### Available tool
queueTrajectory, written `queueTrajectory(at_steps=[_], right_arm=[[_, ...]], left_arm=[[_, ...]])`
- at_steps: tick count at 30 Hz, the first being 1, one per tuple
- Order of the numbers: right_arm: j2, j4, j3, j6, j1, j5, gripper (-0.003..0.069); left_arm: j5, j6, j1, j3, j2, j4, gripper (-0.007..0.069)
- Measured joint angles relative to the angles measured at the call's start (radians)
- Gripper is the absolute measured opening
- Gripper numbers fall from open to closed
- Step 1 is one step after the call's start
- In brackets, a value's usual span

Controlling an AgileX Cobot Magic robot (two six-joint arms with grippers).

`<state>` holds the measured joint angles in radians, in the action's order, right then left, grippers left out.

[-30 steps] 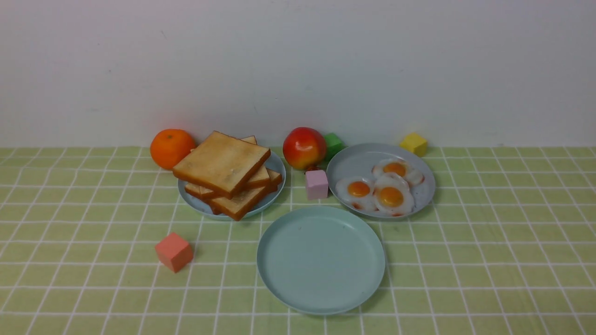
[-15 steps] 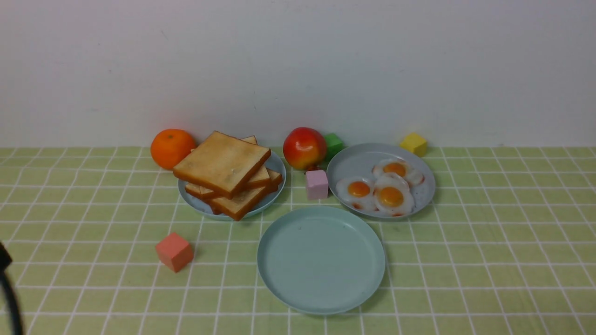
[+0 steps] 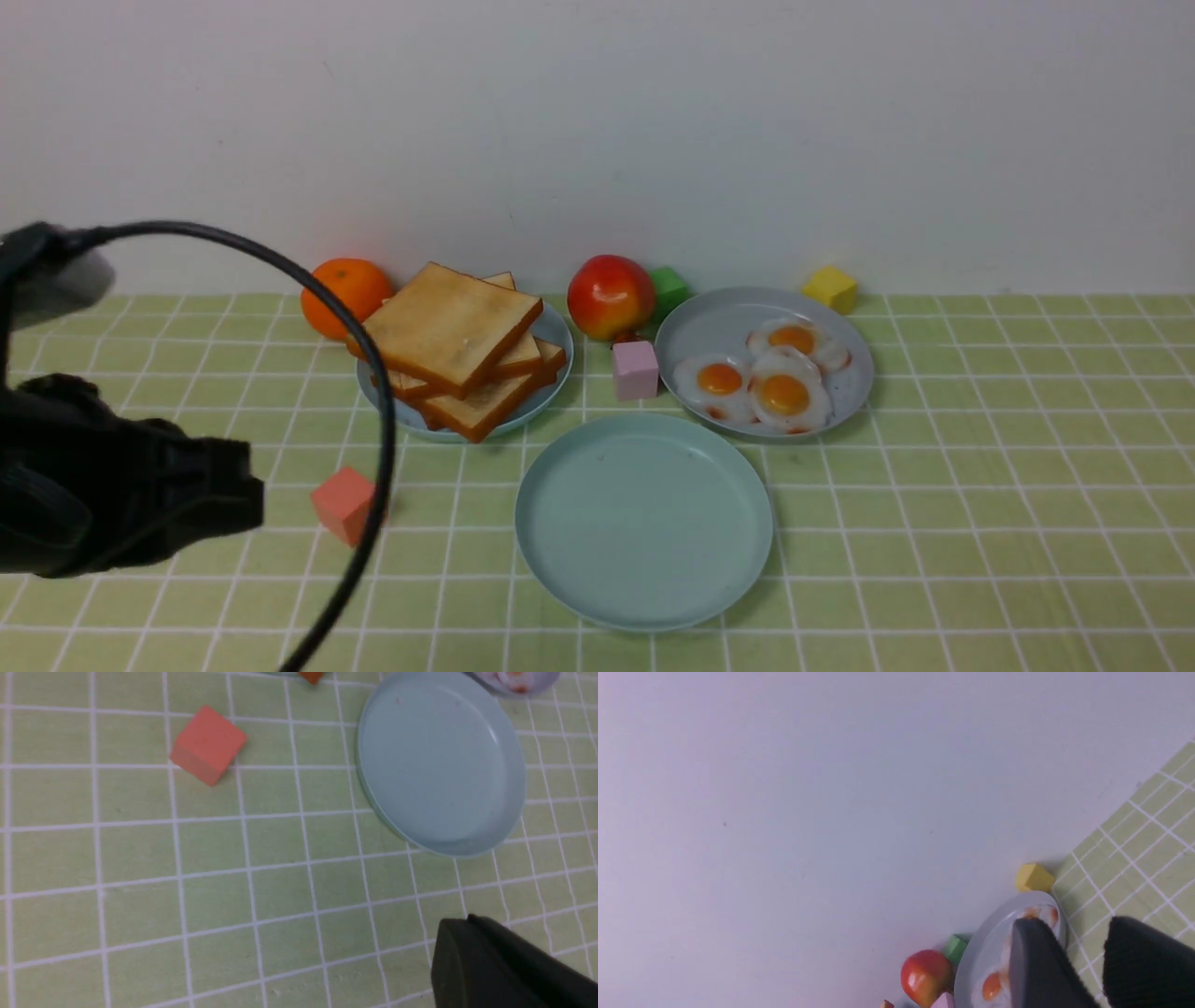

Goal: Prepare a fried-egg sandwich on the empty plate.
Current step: Use the left arm to grab a slice of bread

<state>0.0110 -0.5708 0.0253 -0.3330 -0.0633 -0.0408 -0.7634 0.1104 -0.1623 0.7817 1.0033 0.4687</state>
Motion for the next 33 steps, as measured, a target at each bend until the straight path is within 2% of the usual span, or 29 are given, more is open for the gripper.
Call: queueTrajectory(at_steps=[3, 5, 6, 8, 9, 11, 15, 20, 22, 28, 32, 33], right_arm=[[-0.002, -0.008, -0.039, -0.003, -0.004, 0.113, 0.0223], [-0.060, 0.046, -0.178, 0.053, -0.012, 0.361, 0.0156], [-0.068, 0.052, -0.191, 0.061, -0.013, 0.382, 0.0150], [-0.140, 0.100, -0.308, 0.136, -0.020, 0.527, 0.0099], [-0.214, 0.140, -0.420, 0.213, -0.023, 0.699, 0.0054], [-0.323, 0.197, -0.575, 0.318, -0.024, 0.902, 0.0003], [-0.500, 0.287, -0.812, 0.425, -0.033, 1.181, -0.0009], [-0.586, 0.310, -0.920, 0.441, -0.109, 1.215, -0.0001], [-0.594, 0.310, -0.927, 0.443, -0.150, 1.203, 0.0002], [-0.598, 0.325, -0.927, 0.443, -0.182, 1.196, 0.0005], [-0.599, 0.325, -0.927, 0.443, -0.185, 1.191, 0.0007], [-0.599, 0.324, -0.927, 0.443, -0.185, 1.190, 0.0008]], left_arm=[[0.007, 0.051, -0.046, 0.000, 0.026, 0.011, -0.0013], [0.023, 0.092, -0.117, 0.024, 0.064, 0.002, -0.0013], [0.024, 0.092, -0.122, 0.024, 0.068, 0.002, -0.0013], [0.022, 0.092, -0.154, 0.058, 0.105, -0.015, -0.0013], [0.013, 0.079, -0.177, 0.103, 0.159, -0.033, -0.0013], [-0.007, 0.049, -0.207, 0.185, 0.240, -0.072, -0.0013], [-0.081, -0.056, -0.252, 0.372, 0.412, -0.214, -0.0013], [-0.140, -0.179, -0.255, 0.581, 0.606, -0.344, -0.0013], [-0.155, -0.194, -0.251, 0.692, 0.701, -0.388, -0.0013], [-0.173, -0.196, -0.251, 0.875, 0.874, -0.441, 0.0009], [-0.166, -0.196, -0.251, 0.997, 0.995, -0.489, 0.0091], [-0.161, -0.196, -0.251, 1.040, 1.041, -0.532, 0.0146]])
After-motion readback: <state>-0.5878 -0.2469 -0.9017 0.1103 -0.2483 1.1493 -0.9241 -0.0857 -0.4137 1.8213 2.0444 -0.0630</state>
